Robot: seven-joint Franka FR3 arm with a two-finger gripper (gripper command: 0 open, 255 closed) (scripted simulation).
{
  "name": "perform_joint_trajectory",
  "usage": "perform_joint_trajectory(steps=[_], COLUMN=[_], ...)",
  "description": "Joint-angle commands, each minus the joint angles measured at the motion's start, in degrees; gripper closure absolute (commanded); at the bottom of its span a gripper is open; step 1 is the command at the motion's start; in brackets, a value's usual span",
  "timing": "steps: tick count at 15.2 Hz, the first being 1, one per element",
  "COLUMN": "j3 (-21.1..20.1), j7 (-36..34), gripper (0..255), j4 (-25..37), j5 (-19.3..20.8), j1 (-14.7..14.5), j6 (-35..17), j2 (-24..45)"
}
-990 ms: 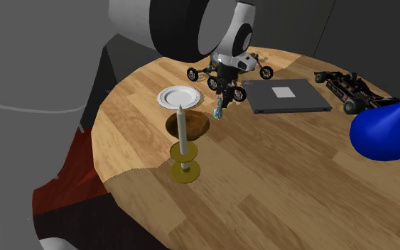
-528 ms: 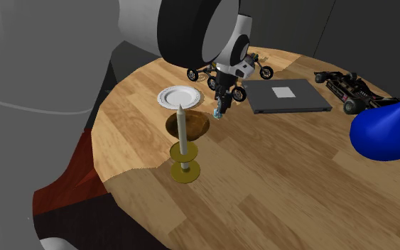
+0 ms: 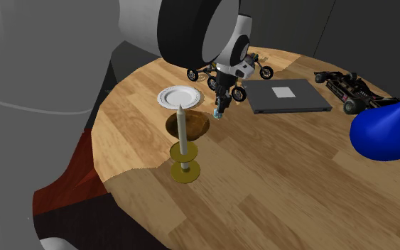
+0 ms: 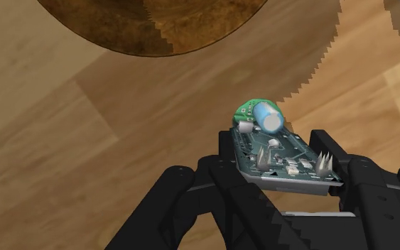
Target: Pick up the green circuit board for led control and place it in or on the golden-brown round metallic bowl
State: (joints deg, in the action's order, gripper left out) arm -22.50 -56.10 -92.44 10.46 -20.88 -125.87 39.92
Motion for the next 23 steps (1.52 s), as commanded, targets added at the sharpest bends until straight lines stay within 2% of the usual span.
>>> perform_joint_trajectory(steps=[1,7,23], j3=[-0.01,-0.01,-1.83], j7=[0.0,0.0,0.65], gripper=[255,255,255], j4=[0.0,-0.01,2.33], j5=[0.0,0.0,-2.38], j1=[-0.01,-0.01,1.14], j6=[-0.01,-0.02,8.7], j2=[0.01,0.02,-6.62])
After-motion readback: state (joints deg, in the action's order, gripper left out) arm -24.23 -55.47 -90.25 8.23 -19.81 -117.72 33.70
